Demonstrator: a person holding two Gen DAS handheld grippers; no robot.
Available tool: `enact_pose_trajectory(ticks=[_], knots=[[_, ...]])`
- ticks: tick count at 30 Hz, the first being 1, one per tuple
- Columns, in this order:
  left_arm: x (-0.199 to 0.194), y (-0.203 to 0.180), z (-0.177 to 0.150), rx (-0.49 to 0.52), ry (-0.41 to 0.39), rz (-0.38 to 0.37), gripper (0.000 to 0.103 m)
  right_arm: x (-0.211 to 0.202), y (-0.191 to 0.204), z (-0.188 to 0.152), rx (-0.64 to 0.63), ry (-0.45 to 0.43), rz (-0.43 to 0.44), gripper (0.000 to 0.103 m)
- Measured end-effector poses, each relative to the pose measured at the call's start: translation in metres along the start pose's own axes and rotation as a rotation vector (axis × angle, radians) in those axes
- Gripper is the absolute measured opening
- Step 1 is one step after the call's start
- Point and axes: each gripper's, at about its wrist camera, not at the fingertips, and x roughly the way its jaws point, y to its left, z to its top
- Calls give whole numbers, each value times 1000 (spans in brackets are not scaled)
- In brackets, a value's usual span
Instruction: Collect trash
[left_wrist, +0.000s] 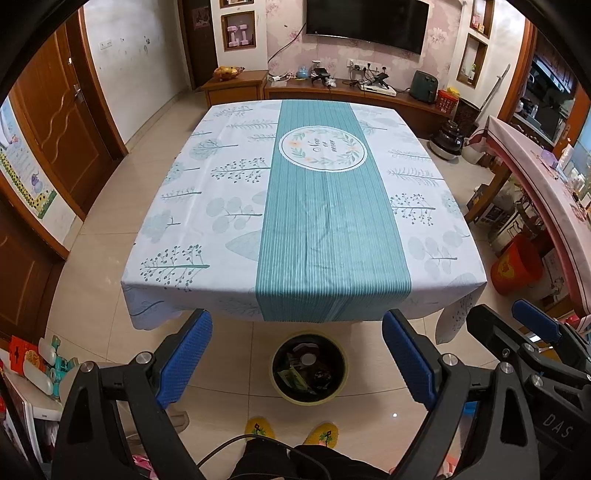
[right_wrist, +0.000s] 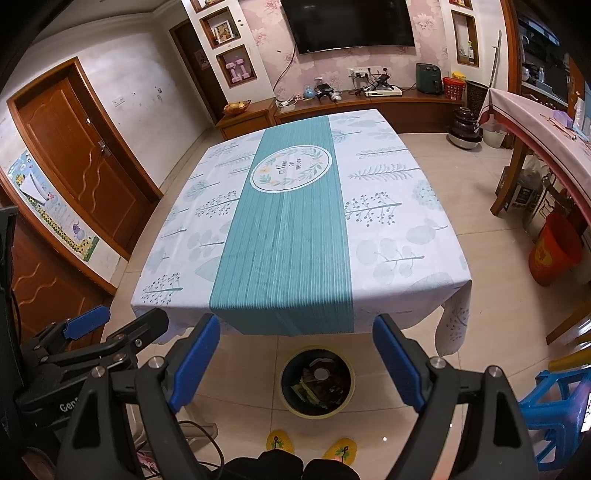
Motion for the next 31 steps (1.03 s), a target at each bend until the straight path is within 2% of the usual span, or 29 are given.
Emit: enact_pose_trajectory(ticks=[31], knots=[[22,-10,18,0,35,6,92,5,-4,7,-10,13,5,85]])
